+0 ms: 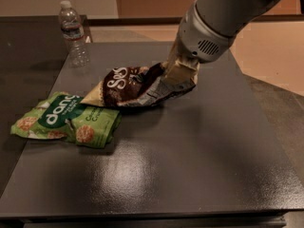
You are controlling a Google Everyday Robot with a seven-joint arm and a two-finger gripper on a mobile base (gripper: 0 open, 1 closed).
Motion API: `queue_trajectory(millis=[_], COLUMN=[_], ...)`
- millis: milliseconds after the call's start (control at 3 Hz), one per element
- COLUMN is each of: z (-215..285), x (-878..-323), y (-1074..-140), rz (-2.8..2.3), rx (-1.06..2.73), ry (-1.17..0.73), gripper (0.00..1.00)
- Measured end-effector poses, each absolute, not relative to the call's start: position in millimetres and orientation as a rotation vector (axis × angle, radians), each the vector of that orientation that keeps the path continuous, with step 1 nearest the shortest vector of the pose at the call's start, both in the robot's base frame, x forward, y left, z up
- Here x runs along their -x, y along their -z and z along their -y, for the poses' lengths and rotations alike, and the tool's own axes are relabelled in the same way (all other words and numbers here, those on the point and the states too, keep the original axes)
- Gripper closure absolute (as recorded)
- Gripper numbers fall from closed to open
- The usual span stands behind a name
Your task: Move brown chip bag near green rice chip bag
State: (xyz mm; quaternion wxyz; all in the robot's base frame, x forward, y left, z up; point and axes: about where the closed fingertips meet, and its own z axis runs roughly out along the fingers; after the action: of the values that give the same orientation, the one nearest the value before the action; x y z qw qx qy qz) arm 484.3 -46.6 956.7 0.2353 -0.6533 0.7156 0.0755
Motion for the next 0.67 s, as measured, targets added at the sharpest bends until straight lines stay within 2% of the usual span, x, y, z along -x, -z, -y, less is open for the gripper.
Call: queue_trajectory(millis=[333, 667], z=[45.6, 44.7], x=[-483.4, -482.5], y=[-958.3, -959.9], rz=[-1.960, -1.956], rx=[1.793, 1.794], ry=[-0.204, -0.200], gripper=[0.15, 0.00])
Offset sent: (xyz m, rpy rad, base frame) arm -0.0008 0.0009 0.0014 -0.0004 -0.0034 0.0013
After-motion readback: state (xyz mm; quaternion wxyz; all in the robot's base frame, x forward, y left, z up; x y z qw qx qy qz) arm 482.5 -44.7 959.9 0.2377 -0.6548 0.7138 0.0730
